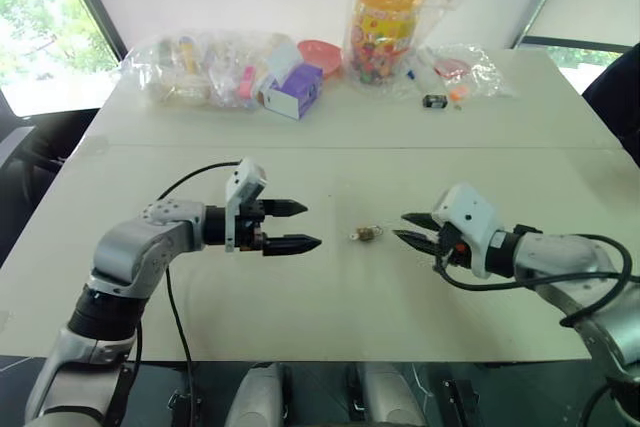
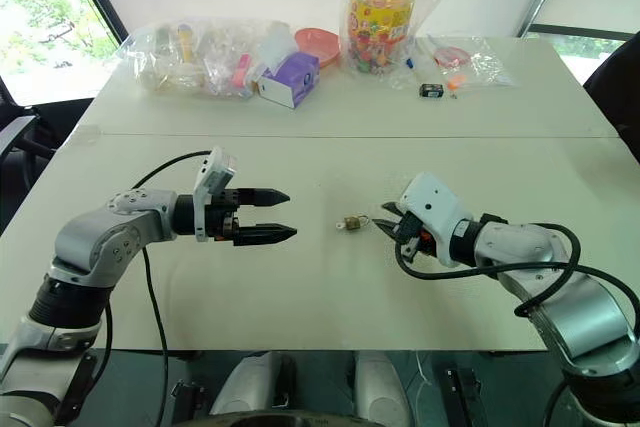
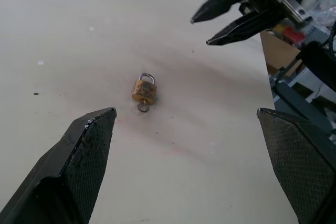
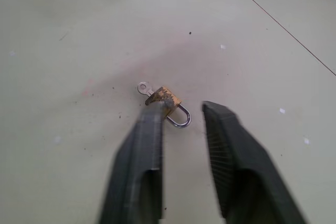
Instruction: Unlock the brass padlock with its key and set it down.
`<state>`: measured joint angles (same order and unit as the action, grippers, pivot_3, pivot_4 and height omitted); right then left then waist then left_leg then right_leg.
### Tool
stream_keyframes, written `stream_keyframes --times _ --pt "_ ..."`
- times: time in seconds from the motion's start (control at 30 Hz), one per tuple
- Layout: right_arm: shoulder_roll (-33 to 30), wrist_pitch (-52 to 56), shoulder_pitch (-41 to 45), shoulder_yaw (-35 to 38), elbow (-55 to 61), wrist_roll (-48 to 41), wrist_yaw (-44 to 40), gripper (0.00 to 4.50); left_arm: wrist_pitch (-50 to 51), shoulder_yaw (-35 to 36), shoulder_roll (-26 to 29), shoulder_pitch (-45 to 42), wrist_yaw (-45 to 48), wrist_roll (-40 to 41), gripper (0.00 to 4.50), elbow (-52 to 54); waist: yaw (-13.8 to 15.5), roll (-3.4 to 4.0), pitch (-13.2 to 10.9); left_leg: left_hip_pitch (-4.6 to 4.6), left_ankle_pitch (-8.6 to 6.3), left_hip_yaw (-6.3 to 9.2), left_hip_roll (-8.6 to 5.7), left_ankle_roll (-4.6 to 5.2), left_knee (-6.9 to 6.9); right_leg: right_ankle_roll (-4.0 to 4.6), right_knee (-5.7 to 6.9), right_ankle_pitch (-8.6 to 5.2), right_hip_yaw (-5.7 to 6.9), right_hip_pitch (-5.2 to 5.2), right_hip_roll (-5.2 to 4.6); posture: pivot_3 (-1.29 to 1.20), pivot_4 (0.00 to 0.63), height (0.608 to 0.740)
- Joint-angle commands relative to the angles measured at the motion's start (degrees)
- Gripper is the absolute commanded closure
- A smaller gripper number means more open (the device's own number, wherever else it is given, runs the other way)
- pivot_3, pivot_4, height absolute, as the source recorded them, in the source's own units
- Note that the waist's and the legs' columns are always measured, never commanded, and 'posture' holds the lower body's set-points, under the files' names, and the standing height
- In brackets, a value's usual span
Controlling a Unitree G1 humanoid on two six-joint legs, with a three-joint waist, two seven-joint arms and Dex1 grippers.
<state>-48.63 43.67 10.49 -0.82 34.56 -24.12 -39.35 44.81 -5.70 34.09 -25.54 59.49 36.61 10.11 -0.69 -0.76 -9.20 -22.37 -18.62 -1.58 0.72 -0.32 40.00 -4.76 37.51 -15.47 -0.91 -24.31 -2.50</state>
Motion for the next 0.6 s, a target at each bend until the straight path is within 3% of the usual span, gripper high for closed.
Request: stream_keyframes --times 0.03,0.1,0.37,0.6 --pt "-1.6 -5.6 3.9 -4.0 -6.4 3.0 -6.0 0.94 0.3 1.2 -1.7 -1.4 -0.9 1.6 0.00 1.1 0.0 0.00 0.0 -0.01 0.00 -0.01 0.00 0.00 0.00 0.00 0.00 0.00 -0.01 0.00 0.00 0.00 0.150 0.735" --pt "-0.5 -7.8 6.1 -6.2 -10.9 3.7 -8.8 0.04 -0.3 0.7 -1.9 -1.5 -1.0 0.7 0.00 1.1 0.1 0.00 0.0 -0.01 0.00 0.00 0.00 0.00 0.02 0.00 0.00 0.00 0.00 0.00 -0.01 0.00 0.150 0.735" --pt "7.9 -15.4 17.9 -13.1 -35.6 8.8 -16.0 0.04 -0.4 1.0 -1.7 -1.1 -1.6 0.6 0.00 1.9 -0.1 0.00 0.0 0.00 0.00 -0.01 0.01 0.00 0.01 -0.01 0.03 0.01 0.00 -0.01 -0.02 0.00 0.150 0.735" --pt "10.4 -18.3 20.3 -16.4 -42.2 12.0 -21.3 0.04 -0.2 1.6 -1.6 0.2 -3.1 1.1 0.00 3.5 0.1 0.01 0.0 -0.03 0.00 -0.01 0.00 -0.01 0.00 -0.01 0.02 0.01 0.00 -0.03 -0.10 0.00 0.150 0.735"
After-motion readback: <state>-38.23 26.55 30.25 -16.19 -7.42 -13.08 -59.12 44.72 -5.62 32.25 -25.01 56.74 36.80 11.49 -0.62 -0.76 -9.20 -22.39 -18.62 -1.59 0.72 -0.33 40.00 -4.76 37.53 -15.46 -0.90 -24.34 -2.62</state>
